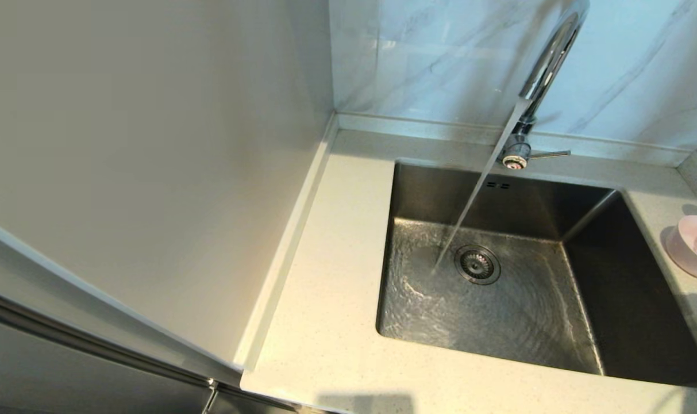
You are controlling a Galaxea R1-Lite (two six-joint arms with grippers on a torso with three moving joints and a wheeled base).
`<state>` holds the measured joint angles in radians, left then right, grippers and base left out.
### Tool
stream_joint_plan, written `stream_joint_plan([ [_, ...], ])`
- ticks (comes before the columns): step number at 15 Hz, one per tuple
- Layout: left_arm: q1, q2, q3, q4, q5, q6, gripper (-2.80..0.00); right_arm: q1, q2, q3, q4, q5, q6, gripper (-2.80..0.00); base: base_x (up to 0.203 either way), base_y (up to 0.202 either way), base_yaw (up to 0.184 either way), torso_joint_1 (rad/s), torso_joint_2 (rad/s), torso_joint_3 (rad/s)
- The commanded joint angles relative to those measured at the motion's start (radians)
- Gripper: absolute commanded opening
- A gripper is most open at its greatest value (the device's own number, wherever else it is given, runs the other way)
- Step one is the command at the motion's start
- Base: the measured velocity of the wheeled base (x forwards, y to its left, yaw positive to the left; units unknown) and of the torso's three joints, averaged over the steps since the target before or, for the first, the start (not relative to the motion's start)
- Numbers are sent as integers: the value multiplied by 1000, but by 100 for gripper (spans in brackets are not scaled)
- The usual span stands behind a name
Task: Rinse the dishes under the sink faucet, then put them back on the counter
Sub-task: Pick up the plate
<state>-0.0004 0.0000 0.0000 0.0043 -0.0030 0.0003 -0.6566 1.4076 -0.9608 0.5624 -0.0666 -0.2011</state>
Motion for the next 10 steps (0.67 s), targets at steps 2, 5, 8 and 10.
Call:
stream_joint_plan([
  [2,0,0,0,0,0,0,-280,5,-10,116,-123,-30,-1,0,0,0,0,0,0,0],
  [5,0,0,0,0,0,0,-280,43,-9,177,-208,-69,0,0,0,0,0,0,0,0],
  [8,0,0,0,0,0,0,-280,120,-3,271,-391,-137,0,0,0,0,0,0,0,0],
  [10,0,0,0,0,0,0,-280,184,-11,279,-409,-150,10,0,0,0,0,0,0,0],
])
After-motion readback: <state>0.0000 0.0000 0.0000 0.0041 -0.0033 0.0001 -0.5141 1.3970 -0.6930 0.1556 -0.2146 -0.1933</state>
